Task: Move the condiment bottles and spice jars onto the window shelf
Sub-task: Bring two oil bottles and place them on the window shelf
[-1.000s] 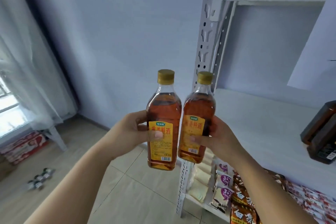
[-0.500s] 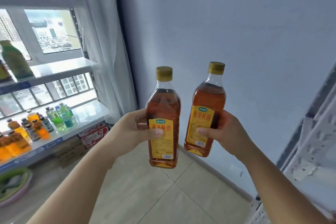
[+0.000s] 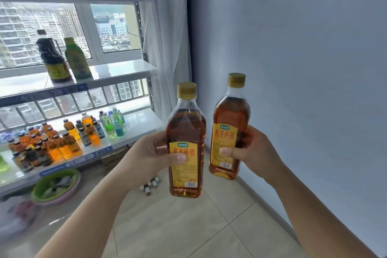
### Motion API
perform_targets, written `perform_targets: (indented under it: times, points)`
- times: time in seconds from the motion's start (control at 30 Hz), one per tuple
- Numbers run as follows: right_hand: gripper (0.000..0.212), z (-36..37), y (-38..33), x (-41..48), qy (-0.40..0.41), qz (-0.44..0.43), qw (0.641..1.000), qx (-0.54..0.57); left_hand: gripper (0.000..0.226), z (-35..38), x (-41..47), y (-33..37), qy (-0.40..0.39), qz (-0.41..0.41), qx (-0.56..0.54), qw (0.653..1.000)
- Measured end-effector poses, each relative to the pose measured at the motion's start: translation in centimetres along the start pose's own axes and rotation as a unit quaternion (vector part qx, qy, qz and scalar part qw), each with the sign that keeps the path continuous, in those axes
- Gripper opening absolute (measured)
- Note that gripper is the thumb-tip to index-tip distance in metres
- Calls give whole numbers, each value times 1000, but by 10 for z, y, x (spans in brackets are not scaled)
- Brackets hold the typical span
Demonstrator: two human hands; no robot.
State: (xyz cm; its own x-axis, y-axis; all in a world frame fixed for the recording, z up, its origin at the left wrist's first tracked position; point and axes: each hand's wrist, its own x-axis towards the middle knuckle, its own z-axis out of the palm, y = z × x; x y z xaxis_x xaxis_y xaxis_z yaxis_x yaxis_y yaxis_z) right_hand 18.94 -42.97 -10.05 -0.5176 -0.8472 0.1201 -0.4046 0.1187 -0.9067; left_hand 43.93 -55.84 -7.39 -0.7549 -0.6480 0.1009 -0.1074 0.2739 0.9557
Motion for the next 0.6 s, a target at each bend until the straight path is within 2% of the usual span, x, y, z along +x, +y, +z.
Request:
perform_targets:
  times: [0.2,0.33,0.6]
  points:
    - [44,22,-5,74,-43,-26,999,13,44,-29,36,-3,52,-5,27,998]
    - [44,38,-9,114,-78,-43,996,29,42,-42,56,-8,92,-1,7,996]
    - [42,95,-16,184,-121,-41,990,55,45,-91,92,-29,141,-28,15,989]
